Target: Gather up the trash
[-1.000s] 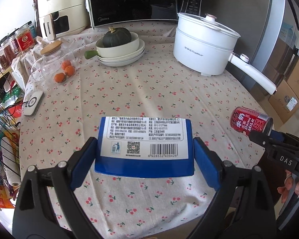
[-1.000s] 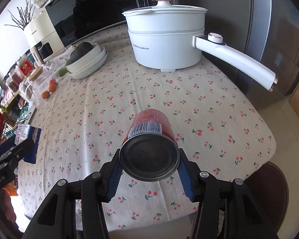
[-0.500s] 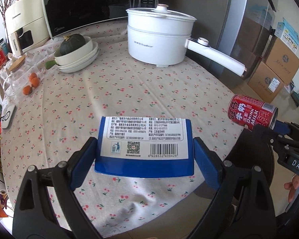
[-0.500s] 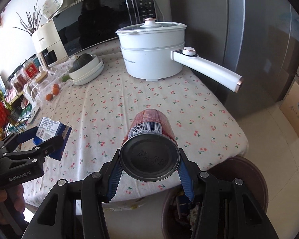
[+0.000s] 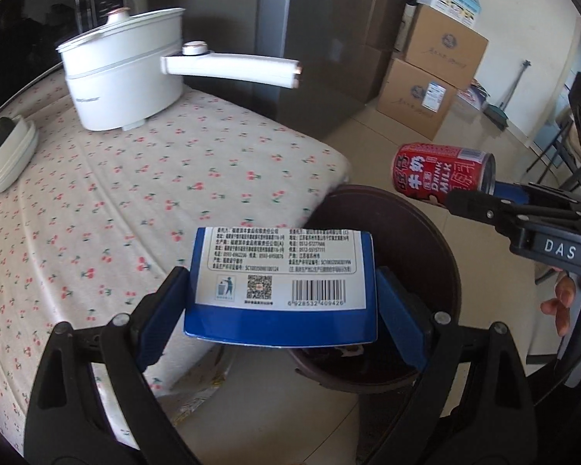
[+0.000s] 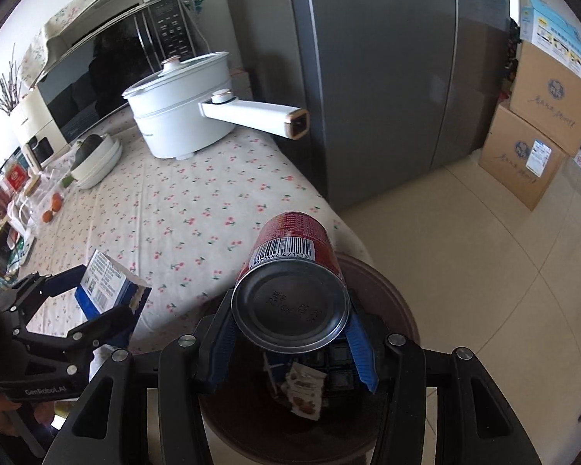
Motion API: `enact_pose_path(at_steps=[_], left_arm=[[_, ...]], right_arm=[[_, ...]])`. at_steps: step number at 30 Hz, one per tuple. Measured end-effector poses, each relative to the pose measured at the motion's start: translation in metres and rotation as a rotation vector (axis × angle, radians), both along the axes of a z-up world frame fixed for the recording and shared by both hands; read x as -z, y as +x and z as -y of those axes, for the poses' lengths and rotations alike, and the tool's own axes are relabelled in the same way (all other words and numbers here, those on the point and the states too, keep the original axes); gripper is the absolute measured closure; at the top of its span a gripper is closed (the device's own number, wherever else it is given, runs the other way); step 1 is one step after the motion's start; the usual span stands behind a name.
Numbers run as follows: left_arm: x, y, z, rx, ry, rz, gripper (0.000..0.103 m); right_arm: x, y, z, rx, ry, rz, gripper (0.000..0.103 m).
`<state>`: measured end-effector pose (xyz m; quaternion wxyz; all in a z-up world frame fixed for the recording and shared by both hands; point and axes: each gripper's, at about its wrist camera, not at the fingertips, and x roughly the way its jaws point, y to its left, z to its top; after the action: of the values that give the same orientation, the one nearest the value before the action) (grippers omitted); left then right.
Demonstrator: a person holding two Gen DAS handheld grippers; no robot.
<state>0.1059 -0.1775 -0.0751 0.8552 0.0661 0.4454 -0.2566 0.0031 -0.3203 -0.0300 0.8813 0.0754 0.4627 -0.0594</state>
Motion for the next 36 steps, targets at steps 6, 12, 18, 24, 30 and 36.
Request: enact_pose_path(at_steps=[6,12,18,24,30,36], left_arm=[[0.014,-0.007,0.027,0.105,-0.014,-0.032,0.009],[0.025,-0.007,0.037,0.135,-0.013,-0.103,0.008],[0.022,-0.009,0.029,0.095,0.005,-0.079,0.004],[0.015,-0.003,0.011,0.021,-0.003,-0.067,0.004],[0.012,0.0,-0.01,-0.028,-0.01,-0.063,0.004],[0.012,0.0,-0.029,-0.064,0.013,-0.051,0.004]], right_arm=[[0.005,-0.016,0.028,0.045,0.0,-0.022,0.05],[0.007,-0.022,0.037,0.056,0.01,-0.032,0.05],[0.009,-0.022,0.035,0.043,0.013,-0.037,0.05],[0.011,-0.02,0.032,0.034,0.018,-0.052,0.05],[0.016,-0.016,0.024,0.003,0.038,-0.087,0.036],[0.021,-0.012,0.016,-0.002,0.036,-0.107,0.0]])
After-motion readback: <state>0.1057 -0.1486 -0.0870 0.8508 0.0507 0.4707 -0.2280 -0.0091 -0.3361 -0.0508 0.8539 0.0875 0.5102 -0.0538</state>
